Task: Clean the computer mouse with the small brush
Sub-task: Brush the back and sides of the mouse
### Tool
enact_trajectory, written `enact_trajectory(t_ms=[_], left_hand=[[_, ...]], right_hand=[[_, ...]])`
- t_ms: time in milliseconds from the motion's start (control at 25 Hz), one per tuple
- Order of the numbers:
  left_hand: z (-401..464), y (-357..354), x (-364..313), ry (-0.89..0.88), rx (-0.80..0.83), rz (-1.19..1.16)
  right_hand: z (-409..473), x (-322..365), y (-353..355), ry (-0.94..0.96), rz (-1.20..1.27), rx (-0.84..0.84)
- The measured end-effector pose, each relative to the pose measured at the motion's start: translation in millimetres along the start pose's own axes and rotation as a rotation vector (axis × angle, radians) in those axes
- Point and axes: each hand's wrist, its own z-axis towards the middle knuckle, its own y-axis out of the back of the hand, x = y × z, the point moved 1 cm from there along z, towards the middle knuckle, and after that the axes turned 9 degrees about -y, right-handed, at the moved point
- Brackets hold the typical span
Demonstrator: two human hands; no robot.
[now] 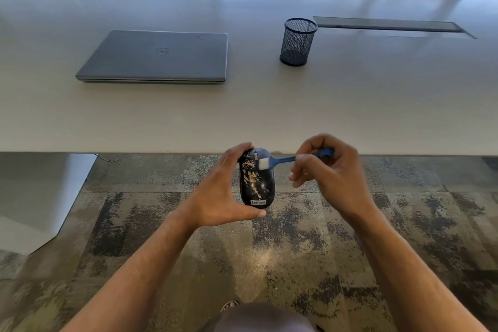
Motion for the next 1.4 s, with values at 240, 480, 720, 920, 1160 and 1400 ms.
enact_trajectory(t_ms=[240,480,720,920,1160,1400], left_hand=[[-0.2,2.7,-0.3,0.003,-0.009,0.006],[2.9,2.4,-4.8,0.008,-0.015,-0.018],[1.2,4.3,-7.2,0.027,-0.023,-0.007],[3.0,1.6,-10.2,0.027,-0.014,-0.012],[1.8,4.3,-8.1,0.047,-0.033,-0.004],[4.8,1.2,-12.2,0.033,-0.029,0.006]], right_hand=[[-10.3,-9.6,9.6,-0.013,0.016,0.009],[-9.9,-8.3,5.3,0.037,0.116,0.002],[-21.0,-16.7,16.5,0.000,0.136,-0.053],[-13.2,-20.8,8.1,-0.034,0.213,-0.068],[-25.9,-19.0,17.6,-0.032,0.210,-0.101],[-34.1,-14.7,-2.7,0.050,0.027,-0.063]])
